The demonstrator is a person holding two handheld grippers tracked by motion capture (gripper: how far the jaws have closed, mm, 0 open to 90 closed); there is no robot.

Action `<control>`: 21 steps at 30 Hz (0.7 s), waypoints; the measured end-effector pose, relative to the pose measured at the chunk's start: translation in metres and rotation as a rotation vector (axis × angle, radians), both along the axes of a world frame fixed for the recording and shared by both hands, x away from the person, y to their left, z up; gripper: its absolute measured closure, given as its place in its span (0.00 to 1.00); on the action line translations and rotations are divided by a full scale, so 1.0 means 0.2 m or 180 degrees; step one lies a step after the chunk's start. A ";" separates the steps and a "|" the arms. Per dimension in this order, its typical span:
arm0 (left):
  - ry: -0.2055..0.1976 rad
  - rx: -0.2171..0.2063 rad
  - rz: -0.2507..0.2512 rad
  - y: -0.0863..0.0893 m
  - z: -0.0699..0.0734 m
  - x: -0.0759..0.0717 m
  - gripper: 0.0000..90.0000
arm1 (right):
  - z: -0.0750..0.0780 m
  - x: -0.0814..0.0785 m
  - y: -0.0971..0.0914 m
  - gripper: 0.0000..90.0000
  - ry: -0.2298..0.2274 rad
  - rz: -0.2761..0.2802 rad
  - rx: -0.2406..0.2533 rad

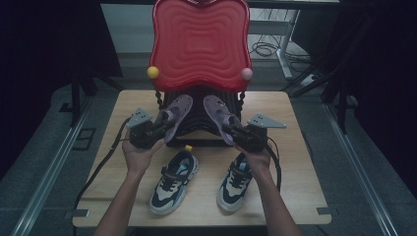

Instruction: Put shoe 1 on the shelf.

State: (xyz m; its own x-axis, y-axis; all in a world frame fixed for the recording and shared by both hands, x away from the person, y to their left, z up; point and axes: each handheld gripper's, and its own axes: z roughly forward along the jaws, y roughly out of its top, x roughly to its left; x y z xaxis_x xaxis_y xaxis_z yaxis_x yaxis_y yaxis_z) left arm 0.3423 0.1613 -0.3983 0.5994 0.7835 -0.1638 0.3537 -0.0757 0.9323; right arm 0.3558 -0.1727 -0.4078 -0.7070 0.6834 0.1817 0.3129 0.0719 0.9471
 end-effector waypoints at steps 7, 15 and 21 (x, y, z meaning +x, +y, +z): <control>-0.0015 -0.0019 0.0036 -0.02 -0.01 0.03 0.95 | 0.02 0.04 0.04 0.96 -0.0044 -0.0076 -0.0054; -0.0060 0.0000 0.0016 -0.07 0.00 0.08 0.95 | 0.02 0.09 0.07 0.96 -0.0047 -0.0142 -0.0096; -0.0113 -0.0007 0.0025 -0.09 0.00 0.11 0.95 | 0.02 0.11 0.09 0.96 -0.0073 -0.0191 -0.0128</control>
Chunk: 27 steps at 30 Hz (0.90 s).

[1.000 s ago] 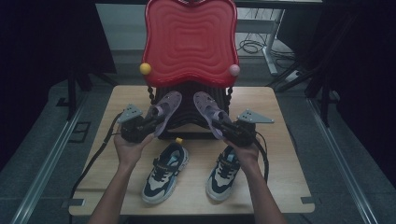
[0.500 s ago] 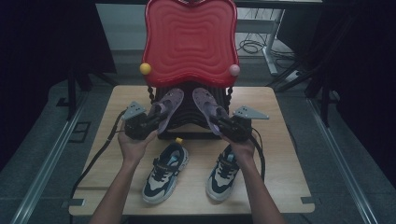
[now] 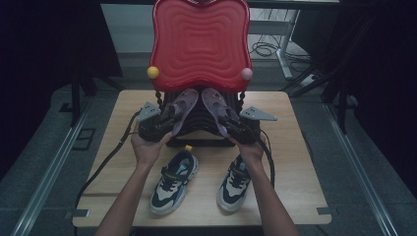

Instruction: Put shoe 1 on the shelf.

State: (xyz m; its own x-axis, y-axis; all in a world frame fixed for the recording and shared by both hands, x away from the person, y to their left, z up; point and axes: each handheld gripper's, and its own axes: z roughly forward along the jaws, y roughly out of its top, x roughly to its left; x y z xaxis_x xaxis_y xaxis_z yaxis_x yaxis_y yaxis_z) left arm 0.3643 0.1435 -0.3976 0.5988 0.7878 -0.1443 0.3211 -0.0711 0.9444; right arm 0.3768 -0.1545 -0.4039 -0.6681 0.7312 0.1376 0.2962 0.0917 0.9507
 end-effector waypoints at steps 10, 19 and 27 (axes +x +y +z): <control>-0.0048 0.0019 0.0056 -0.01 -0.02 0.04 0.95 | -0.02 0.04 0.03 0.96 -0.0030 -0.0102 0.0021; -0.0058 0.0054 0.0067 -0.03 -0.01 0.07 0.95 | -0.01 0.06 0.04 0.96 -0.0056 -0.0140 0.0001; -0.0096 0.0089 0.0058 -0.07 -0.01 0.09 0.95 | -0.02 0.07 0.06 0.96 -0.0029 -0.0180 0.0007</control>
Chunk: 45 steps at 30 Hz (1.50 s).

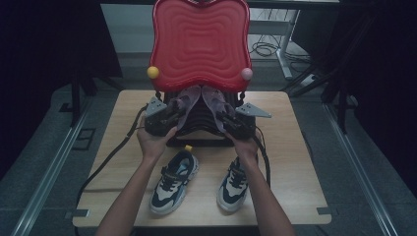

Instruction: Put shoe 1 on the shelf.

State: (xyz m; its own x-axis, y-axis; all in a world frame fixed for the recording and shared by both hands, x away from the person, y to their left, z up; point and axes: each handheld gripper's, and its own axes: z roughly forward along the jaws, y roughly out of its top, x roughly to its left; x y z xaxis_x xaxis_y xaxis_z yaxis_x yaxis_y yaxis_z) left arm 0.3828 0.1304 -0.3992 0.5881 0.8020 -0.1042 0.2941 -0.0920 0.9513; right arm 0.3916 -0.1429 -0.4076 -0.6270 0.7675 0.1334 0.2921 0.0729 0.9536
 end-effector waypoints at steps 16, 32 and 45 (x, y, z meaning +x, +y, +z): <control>-0.0116 0.0023 0.0133 -0.04 -0.04 0.09 0.95 | 0.01 0.07 0.15 0.96 -0.0144 -0.0230 -0.0255; -0.0161 0.0366 0.0014 -0.13 -0.17 0.12 0.92 | -0.13 0.11 0.24 0.95 -0.0307 -0.0336 -0.0786; -0.0049 0.0287 -0.0078 -0.13 -0.17 0.12 0.80 | -0.12 0.12 0.23 0.94 -0.0289 -0.0311 -0.0784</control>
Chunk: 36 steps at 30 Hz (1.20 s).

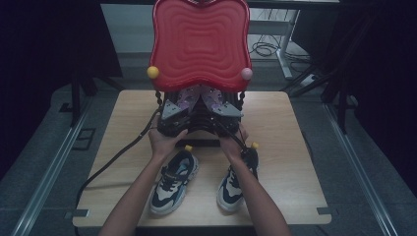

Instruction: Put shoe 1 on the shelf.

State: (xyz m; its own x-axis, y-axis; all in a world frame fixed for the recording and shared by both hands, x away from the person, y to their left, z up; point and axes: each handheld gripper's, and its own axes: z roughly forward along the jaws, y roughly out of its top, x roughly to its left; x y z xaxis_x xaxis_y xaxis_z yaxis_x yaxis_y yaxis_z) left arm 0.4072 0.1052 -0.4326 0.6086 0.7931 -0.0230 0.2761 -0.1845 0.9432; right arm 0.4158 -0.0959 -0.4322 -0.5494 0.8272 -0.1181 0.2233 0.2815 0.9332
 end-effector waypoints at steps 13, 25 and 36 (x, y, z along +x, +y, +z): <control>0.0088 -0.0077 -0.0099 0.00 0.01 -0.02 0.54 | 0.00 -0.01 -0.02 0.68 0.0041 0.0103 0.0061; 0.0043 -0.0169 -0.0145 0.05 0.09 -0.10 0.42 | 0.06 -0.06 -0.10 0.56 0.0204 0.0150 0.0393; 0.0201 -0.0276 -0.0131 0.17 0.10 -0.23 0.43 | 0.09 -0.15 -0.17 0.57 0.0295 0.0378 0.0543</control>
